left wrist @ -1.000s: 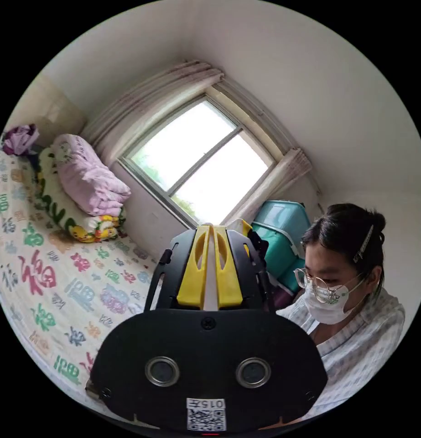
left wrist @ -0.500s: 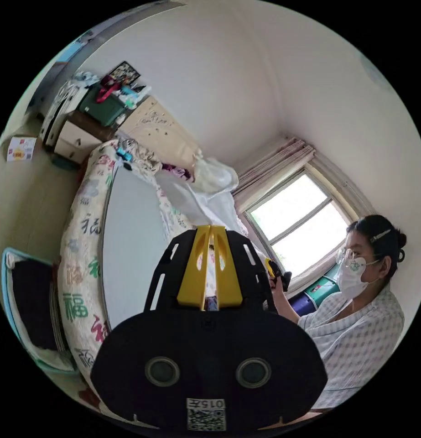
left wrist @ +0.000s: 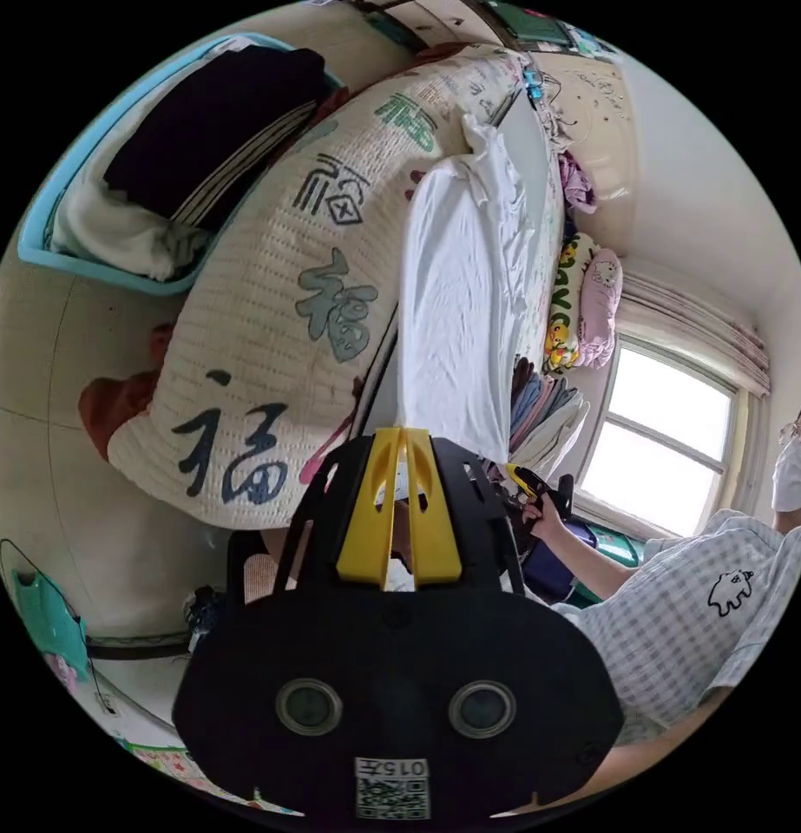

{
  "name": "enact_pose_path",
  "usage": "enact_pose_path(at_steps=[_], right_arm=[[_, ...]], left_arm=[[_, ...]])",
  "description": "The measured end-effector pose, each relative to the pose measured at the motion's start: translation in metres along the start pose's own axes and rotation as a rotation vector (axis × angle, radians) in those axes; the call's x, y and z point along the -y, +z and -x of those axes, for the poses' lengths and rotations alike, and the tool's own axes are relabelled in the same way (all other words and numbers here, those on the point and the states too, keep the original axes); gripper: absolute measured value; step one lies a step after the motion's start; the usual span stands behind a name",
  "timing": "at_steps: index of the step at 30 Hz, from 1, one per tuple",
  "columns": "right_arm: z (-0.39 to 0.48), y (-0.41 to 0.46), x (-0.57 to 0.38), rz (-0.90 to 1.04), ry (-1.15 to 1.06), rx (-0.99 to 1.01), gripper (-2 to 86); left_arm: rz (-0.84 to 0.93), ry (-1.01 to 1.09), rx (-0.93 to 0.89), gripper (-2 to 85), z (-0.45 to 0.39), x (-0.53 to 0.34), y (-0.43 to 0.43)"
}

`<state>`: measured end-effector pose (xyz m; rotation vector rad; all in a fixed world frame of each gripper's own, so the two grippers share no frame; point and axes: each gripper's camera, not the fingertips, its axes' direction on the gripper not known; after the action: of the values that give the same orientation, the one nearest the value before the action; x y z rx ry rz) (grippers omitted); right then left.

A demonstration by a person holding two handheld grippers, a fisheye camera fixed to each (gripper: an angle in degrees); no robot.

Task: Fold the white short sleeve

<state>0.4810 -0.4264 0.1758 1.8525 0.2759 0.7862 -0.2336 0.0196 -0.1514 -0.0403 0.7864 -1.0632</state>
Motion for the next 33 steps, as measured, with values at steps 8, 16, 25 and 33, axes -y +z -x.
enact_pose_path(at_steps=[8,16,25,33], right_arm=[[-0.011,0.029,0.110,0.231,0.036,-0.084,-0.4],[0.046,-0.014,0.208,0.262,-0.329,-0.280,1.6],[0.277,-0.006,0.332,-0.056,-1.045,-0.153,10.4],[0.349,0.048,0.377,-0.056,-1.107,-0.341,9.5]], left_arm=[[0.062,-0.115,0.178,0.0,-0.033,-0.024,-0.011],[0.040,-0.155,0.543,6.4,-0.110,-0.017,-0.056],[-0.143,0.414,0.337,10.5,-0.295,0.133,-0.005],[-0.077,0.594,0.551,9.7,-0.351,0.189,0.081]])
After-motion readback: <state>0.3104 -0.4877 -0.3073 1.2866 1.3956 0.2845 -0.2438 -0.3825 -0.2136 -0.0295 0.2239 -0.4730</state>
